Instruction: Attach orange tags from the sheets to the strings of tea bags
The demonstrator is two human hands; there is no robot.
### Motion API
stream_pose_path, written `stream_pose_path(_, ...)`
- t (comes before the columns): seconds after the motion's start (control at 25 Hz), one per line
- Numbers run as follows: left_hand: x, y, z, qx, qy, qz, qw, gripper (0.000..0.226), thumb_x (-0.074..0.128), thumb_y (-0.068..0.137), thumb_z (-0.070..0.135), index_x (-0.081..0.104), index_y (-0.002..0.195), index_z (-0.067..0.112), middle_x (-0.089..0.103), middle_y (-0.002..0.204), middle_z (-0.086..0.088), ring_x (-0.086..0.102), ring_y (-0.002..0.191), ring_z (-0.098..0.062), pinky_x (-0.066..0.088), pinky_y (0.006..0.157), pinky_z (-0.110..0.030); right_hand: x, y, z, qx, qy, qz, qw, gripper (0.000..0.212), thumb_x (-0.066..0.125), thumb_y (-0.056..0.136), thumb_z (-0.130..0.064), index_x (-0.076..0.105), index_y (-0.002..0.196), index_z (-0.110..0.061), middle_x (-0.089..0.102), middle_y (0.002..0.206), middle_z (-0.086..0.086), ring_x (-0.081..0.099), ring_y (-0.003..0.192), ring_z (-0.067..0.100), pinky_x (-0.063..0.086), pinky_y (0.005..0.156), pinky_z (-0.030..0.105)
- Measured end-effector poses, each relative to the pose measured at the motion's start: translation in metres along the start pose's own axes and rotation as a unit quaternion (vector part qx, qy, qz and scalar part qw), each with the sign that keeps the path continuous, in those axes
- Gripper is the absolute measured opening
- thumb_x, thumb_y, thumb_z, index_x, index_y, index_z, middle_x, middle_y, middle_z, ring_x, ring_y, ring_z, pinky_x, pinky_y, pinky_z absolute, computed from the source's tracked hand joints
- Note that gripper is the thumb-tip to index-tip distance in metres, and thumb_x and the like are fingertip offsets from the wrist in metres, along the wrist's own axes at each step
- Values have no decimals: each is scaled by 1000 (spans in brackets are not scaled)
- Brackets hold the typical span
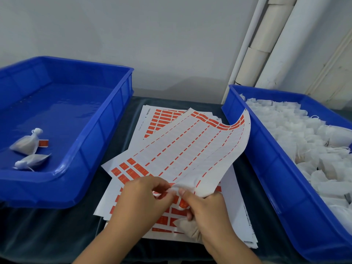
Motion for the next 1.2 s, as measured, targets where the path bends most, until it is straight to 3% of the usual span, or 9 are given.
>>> stream_pose_path(0.2, 0, 6, 5, -12, 84, -22, 996, 21, 58, 83, 49, 70, 97, 40, 66, 87, 22, 60, 71, 3, 48, 67, -9, 1, -3, -3, -8, -11, -2, 1000, 21, 78, 75, -20, 64, 90, -26, 72, 70, -3, 59, 44, 7, 44, 45, 16)
stream_pose_path(0.36, 16, 18, 5, -52, 228, -107, 966, 30, 49, 87, 52, 69, 99, 32, 66, 85, 12, 60, 70, -5, 46, 66, -14, 6, -4, 0, -7, -49, -13, 999, 17, 74, 79, -21, 61, 82, -32, 69, 67, -18, 64, 54, 2, 44, 46, 10)
stream_pose_path(0.48, 22, 21, 5, -62, 277, -135, 949, 32, 47, 88, 52, 67, 95, 28, 64, 80, 8, 59, 69, -7, 47, 68, -17, 6, -3, 2, 2, -67, -10, 998, 17, 73, 81, -22, 60, 80, -34, 70, 68, -7, 62, 49, 4, 44, 48, 13)
stream_pose_path(0.64, 13, 15, -1, -88, 165, -119, 975, 20, 56, 86, 45, 69, 82, 29, 66, 73, 9, 64, 65, -6, 52, 65, -14, 4, -3, 2, -1, -74, -13, 997, 18, 74, 79, -24, 62, 88, -34, 71, 84, -9, 63, 59, 6, 45, 50, 13)
stream_pose_path(0.72, 9, 14, -9, -123, 71, -113, 983, 13, 62, 84, 37, 66, 73, 31, 65, 69, 10, 64, 60, -6, 47, 53, -10, 2, -3, 3, 3, -65, -14, 998, 21, 75, 79, -20, 61, 87, -33, 72, 83, -7, 62, 54, 7, 44, 48, 14)
stream_pose_path(0.84, 13, 16, -21, -174, -15, -135, 975, 16, 63, 85, 28, 66, 69, 25, 68, 70, 7, 66, 63, -9, 51, 57, -15, -2, -3, 6, 22, -54, -23, 998, 19, 74, 79, -16, 63, 88, -29, 73, 79, -5, 63, 50, 7, 45, 46, 16)
stream_pose_path(1.0, 21, 21, -28, -196, -68, -146, 967, 17, 61, 86, 21, 68, 70, 20, 69, 72, 4, 66, 67, -12, 57, 66, -22, -6, 1, 13, 55, -38, -35, 997, 15, 72, 80, -14, 67, 94, -18, 73, 72, -1, 56, 41, 6, 43, 44, 18)
stream_pose_path(1.2, 25, 21, -27, -187, -88, -147, 967, 17, 60, 88, 25, 68, 72, 22, 68, 71, 7, 66, 65, -9, 50, 57, -13, -12, 4, 22, 87, 15, -21, 996, 15, 72, 80, -10, 68, 94, -8, 69, 64, 6, 47, 36, 10, 40, 40, 22)
Point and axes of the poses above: each hand's wrist, its own y-axis towards the middle knuckle, its own x-axis out of the palm, z = x × y, the point moved 7 cm from there along y, towards the middle knuckle
